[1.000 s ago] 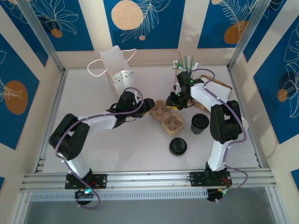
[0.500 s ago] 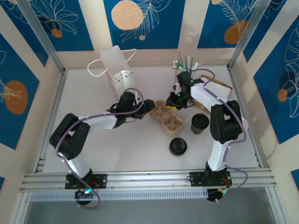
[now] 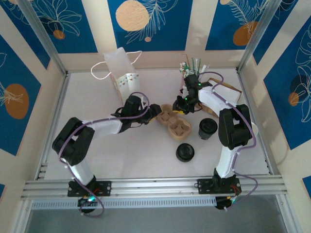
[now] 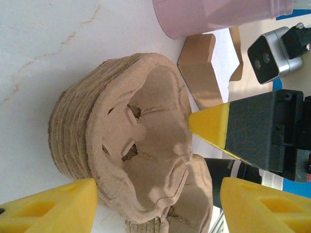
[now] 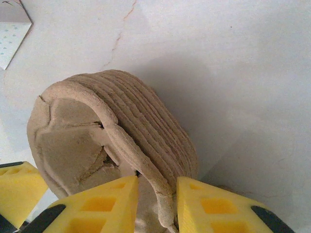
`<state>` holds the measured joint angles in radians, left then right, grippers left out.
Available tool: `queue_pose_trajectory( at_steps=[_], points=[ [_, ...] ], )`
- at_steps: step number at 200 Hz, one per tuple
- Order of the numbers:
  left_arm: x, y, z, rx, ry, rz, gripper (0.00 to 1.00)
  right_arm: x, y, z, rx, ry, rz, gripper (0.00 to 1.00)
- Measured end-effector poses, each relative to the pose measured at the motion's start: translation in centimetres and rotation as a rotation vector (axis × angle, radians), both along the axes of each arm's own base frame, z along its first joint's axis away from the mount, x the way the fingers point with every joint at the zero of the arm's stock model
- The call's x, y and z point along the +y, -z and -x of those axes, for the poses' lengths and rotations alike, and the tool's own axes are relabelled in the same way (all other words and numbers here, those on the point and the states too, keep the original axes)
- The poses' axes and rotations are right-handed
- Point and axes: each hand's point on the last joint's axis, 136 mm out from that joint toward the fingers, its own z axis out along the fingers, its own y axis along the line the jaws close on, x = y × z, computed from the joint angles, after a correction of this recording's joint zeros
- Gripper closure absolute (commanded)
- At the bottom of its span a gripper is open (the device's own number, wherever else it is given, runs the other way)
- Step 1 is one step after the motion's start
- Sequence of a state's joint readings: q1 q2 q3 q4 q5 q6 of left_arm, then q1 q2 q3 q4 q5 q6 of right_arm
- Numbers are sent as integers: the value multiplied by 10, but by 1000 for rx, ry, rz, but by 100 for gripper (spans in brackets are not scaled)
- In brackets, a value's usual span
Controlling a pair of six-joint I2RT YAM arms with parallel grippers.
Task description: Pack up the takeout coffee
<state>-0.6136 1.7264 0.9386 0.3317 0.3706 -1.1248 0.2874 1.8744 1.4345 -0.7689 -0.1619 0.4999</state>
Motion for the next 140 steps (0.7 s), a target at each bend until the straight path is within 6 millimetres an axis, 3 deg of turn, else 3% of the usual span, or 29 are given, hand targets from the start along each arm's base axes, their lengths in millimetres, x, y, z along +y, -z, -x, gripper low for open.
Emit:
queue_pose_trajectory(
  at_steps=[140],
  points=[
    [-5, 1, -3, 13, 1, 10, 33, 1, 1, -1, 0, 2, -8, 71]
  ],
)
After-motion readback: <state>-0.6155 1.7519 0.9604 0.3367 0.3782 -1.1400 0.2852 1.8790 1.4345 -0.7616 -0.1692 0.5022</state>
